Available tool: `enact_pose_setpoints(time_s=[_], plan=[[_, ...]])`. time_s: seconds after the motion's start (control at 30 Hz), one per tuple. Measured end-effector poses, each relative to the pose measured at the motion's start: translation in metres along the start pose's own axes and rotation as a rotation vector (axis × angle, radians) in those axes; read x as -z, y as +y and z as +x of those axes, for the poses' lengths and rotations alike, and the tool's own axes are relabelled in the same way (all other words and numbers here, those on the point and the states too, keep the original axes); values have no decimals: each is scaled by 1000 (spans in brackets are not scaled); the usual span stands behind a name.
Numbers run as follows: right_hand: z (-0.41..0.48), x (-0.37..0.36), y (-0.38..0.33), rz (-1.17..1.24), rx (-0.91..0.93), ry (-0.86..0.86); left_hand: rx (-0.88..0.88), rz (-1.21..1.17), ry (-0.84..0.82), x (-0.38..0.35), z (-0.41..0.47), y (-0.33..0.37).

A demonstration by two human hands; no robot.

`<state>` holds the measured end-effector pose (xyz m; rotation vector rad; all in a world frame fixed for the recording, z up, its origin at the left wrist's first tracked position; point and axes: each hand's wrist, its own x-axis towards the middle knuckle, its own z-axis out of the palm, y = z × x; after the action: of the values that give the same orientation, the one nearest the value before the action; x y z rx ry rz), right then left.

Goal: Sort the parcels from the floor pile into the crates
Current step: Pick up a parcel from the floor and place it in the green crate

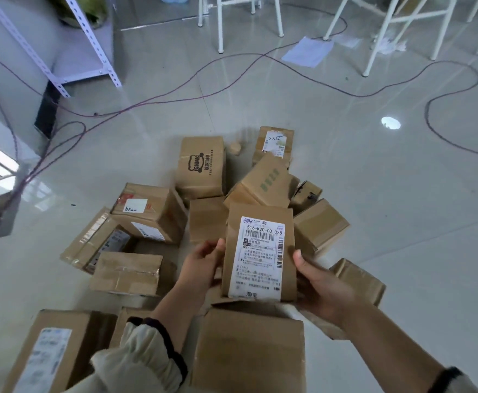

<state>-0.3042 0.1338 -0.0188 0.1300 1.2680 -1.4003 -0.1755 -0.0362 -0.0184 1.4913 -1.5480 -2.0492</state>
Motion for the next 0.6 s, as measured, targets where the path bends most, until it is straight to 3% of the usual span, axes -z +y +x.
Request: enact_pose_setpoints(time_s=[0.37,0.6], plan=[[-377,-78,-209,-47,218,65,-98,64,-258,-63,-309,307],[-559,-102,-218,170,318,208,-160,117,-489,-92,-458,386]])
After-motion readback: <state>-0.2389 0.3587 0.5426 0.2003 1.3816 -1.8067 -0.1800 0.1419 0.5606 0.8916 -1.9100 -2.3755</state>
